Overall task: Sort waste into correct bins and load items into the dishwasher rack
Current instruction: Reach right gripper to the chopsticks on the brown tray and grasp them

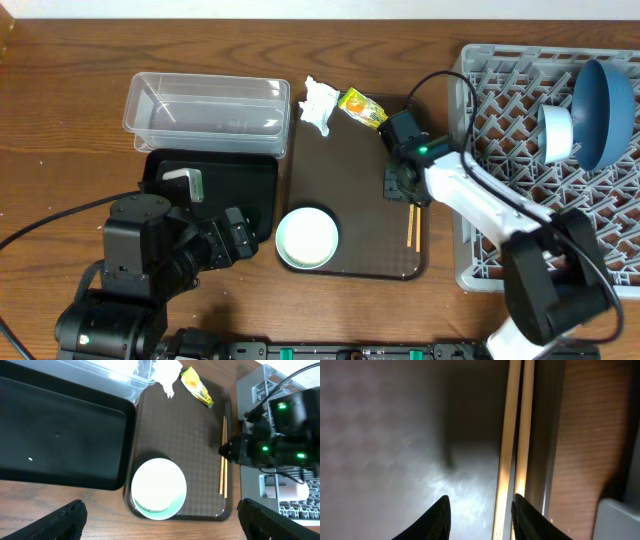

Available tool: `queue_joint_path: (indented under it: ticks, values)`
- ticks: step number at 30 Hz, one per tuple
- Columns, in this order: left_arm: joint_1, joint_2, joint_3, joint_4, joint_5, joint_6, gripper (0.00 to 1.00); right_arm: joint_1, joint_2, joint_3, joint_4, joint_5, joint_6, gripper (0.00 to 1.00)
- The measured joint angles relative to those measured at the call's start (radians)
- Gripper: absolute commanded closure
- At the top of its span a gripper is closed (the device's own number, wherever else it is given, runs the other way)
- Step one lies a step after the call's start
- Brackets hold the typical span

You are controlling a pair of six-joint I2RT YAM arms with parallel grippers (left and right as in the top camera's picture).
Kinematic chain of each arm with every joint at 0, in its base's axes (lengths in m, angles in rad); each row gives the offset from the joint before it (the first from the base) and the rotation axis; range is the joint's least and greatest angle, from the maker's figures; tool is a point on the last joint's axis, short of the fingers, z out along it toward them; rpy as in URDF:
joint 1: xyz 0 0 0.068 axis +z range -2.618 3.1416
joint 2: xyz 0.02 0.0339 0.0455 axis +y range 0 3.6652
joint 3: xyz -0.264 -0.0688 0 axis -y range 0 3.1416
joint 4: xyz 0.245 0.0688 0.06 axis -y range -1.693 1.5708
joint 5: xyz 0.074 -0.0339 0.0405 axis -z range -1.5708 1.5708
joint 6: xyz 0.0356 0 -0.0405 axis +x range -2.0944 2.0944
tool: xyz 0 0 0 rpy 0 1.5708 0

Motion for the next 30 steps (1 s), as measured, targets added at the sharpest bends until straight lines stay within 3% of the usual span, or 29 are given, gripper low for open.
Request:
queue_joint_path:
  ticks: [4,7,13,23,30]
  values:
    - [0.000,0.000,0.000,0.000,0.000,0.000,0.02,-0.018,0.049,0.000,0.010,-0.003,0.015,0.63]
    - [0.000,0.000,0.000,0.000,0.000,0.000,0.02,-0.019,0.056,0.001,0.014,-0.019,0.022,0.71]
    - [0.000,0.000,0.000,0.000,0.000,0.000,0.02,-0.023,0.076,0.006,0.013,-0.036,0.038,0.98]
    - [0.000,0.000,0.000,0.000,0.000,0.000,0.02,-0.022,0.029,0.008,0.009,-0.075,0.005,0.99]
    - [0.000,0.000,0.000,0.000,0.000,0.000,0.02,-0.033,-0.281,0.011,-0.001,-0.076,-0.099,0.99]
